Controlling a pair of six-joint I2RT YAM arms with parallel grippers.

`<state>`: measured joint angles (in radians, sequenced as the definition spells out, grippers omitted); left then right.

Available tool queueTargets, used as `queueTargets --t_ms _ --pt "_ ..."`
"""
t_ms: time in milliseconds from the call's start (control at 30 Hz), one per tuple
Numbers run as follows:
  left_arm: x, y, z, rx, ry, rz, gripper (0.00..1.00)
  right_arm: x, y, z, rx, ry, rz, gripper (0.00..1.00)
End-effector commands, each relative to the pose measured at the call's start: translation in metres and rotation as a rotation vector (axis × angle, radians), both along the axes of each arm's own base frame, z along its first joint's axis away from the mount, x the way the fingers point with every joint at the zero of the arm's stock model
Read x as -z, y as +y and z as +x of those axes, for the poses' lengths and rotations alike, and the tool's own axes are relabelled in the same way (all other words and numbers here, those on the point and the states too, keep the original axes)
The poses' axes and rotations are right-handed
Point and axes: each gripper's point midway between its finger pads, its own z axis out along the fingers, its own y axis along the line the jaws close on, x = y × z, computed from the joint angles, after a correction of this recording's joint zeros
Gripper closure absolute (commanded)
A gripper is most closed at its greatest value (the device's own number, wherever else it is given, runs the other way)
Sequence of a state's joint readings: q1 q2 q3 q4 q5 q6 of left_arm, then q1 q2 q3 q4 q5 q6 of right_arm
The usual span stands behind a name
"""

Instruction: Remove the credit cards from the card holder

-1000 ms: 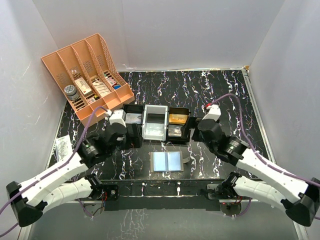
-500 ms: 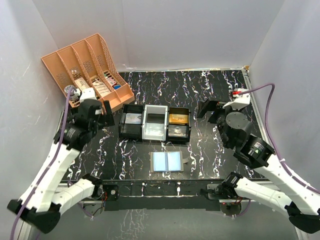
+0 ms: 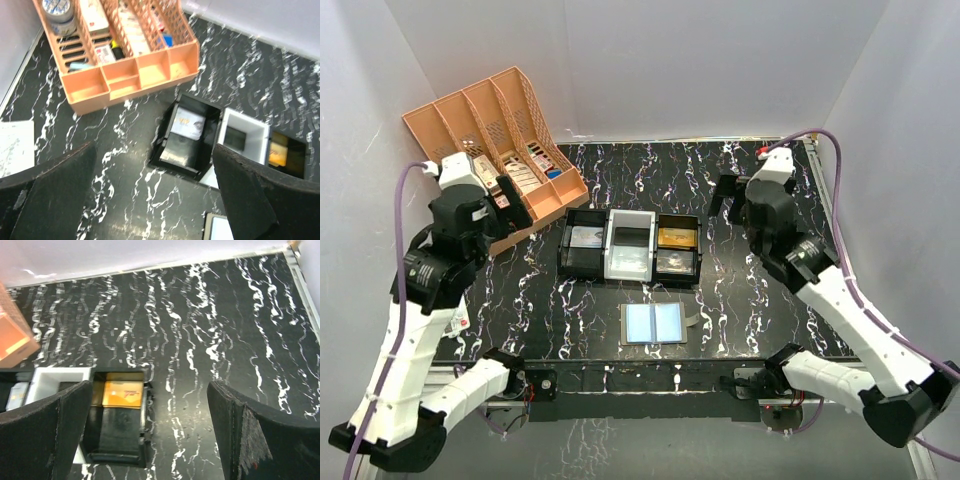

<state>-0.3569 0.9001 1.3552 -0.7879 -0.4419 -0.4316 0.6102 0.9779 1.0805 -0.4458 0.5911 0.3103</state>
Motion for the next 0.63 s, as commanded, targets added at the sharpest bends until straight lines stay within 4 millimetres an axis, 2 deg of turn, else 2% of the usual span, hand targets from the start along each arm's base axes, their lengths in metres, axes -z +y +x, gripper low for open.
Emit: queueTargets --t_ms 0,67,200,267,367,500,600 --pt "0.044 0.012 -0.006 -0.070 0.178 0.068 0.01 -0.020 -0.016 0.018 -0.034 0.004 0.073 0.02" --pt "0.045 0.014 -0.010 -0.072 0.177 0.069 0.01 -0.037 -0.023 0.015 -0.020 -0.040 0.084 0.02" --pt "0.035 0.019 -0.017 -0.075 0.135 0.070 0.01 -0.093 -0.030 -0.010 -0.065 -0.232 0.123 0.02" --pt "0.030 0.020 -0.020 -0.077 0.119 0.066 0.01 -0.103 -0.033 -0.017 -0.075 -0.265 0.120 0.02" --pt "0.020 0.026 -0.026 -0.098 0.093 0.066 0.01 -0.099 -0.031 -0.019 -0.090 -0.239 0.103 0.02" --pt "0.008 0.034 -0.035 -0.114 0.060 0.074 0.01 -0.078 -0.025 -0.014 -0.102 -0.181 0.103 0.02" --pt "0.005 0.033 -0.038 -0.097 0.047 0.066 0.01 -0.063 -0.018 -0.011 -0.131 -0.143 0.096 0.02"
